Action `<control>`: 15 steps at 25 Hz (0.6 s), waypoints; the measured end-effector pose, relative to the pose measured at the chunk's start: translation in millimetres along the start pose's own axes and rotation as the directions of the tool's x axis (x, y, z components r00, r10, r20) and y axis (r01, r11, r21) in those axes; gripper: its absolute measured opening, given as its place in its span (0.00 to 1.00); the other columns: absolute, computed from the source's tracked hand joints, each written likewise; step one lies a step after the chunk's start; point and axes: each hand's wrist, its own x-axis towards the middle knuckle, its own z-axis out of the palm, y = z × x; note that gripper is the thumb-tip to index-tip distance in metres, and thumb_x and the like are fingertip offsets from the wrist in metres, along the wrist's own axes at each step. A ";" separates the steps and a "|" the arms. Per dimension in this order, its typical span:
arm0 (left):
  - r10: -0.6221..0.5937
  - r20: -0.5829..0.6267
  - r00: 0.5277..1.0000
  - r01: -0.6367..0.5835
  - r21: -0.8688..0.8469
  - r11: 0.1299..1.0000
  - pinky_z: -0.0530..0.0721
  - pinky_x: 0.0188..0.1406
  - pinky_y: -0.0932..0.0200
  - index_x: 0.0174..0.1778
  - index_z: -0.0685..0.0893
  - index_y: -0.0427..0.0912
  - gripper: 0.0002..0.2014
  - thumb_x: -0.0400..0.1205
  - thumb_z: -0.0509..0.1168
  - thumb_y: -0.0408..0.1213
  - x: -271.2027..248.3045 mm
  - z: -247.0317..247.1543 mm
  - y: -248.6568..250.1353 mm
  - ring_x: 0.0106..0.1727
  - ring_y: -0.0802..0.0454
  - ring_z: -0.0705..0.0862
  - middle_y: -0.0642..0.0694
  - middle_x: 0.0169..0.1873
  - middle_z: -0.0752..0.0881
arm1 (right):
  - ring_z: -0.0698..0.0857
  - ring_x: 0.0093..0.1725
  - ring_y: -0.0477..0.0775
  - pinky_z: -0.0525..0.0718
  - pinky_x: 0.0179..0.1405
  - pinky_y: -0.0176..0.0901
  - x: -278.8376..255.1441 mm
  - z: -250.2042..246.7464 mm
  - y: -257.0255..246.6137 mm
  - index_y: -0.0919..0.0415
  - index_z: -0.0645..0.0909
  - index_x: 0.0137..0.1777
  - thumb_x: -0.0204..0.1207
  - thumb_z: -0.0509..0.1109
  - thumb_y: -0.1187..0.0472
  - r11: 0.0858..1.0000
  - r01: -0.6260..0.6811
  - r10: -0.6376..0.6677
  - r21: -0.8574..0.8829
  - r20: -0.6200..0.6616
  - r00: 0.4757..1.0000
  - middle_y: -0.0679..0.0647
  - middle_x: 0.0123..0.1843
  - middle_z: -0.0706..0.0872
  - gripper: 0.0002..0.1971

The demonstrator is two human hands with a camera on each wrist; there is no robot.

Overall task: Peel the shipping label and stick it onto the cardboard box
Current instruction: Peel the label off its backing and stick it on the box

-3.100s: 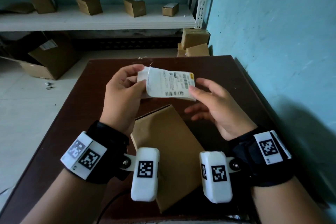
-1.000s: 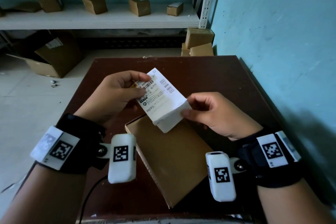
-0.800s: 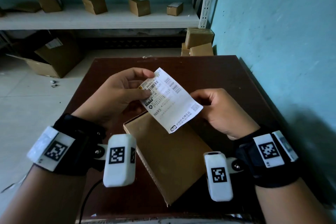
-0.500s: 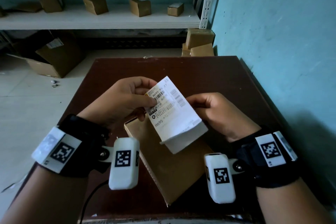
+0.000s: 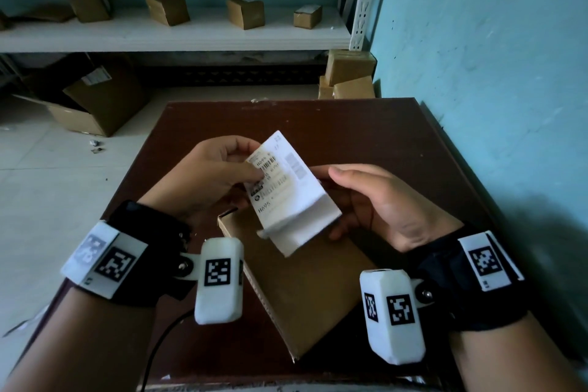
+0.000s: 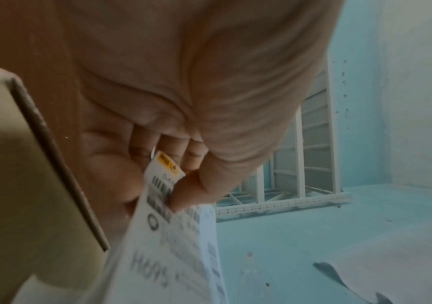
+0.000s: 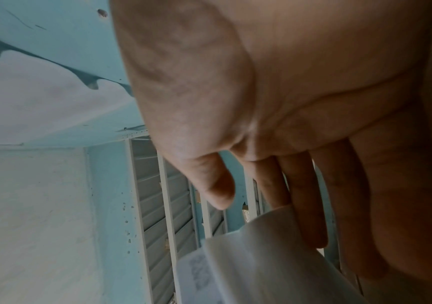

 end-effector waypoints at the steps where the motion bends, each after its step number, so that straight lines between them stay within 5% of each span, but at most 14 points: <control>1: -0.007 -0.033 0.999 0.006 -0.027 1.000 0.83 0.39 0.49 0.53 0.86 0.39 0.09 0.81 0.67 0.24 0.9 -3.2 -1.0 0.43 0.42 0.88 0.42 0.40 0.92 | 0.90 0.48 0.55 0.85 0.35 0.47 -0.2 -0.1 -0.5 0.58 0.86 0.64 0.82 0.62 0.47 1.000 0.004 -0.004 -0.029 0.000 1.000 0.57 0.53 0.93 0.21; 4: -0.006 -0.116 0.993 -0.002 -0.066 0.998 0.83 0.42 0.48 0.54 0.86 0.40 0.09 0.81 0.67 0.25 3.0 -10.2 -2.8 0.43 0.45 0.89 0.41 0.43 0.92 | 0.90 0.47 0.52 0.83 0.28 0.41 0.8 1.0 -1.1 0.56 0.86 0.64 0.75 0.67 0.43 0.991 0.010 -0.011 -0.134 -0.006 1.000 0.51 0.56 0.92 0.24; 8: 0.021 -0.155 0.988 -0.032 -0.068 0.997 0.85 0.43 0.48 0.56 0.86 0.39 0.10 0.81 0.67 0.24 4.1 -10.0 -3.2 0.43 0.47 0.90 0.39 0.46 0.92 | 0.92 0.49 0.53 0.83 0.31 0.44 -0.7 5.0 -3.0 0.52 0.85 0.63 0.71 0.77 0.43 0.969 0.027 -0.031 -0.245 -0.014 0.999 0.51 0.58 0.92 0.23; 15: 0.036 -0.033 0.999 -0.038 -0.084 0.996 0.83 0.23 0.65 0.51 0.84 0.41 0.10 0.81 0.66 0.23 -0.5 -4.4 3.7 0.35 0.52 0.91 0.45 0.38 0.92 | 0.82 0.23 0.49 0.78 0.21 0.41 3.4 4.5 0.7 0.58 0.88 0.49 0.78 0.74 0.54 0.902 0.032 -0.111 -0.431 -0.160 0.981 0.51 0.30 0.87 0.08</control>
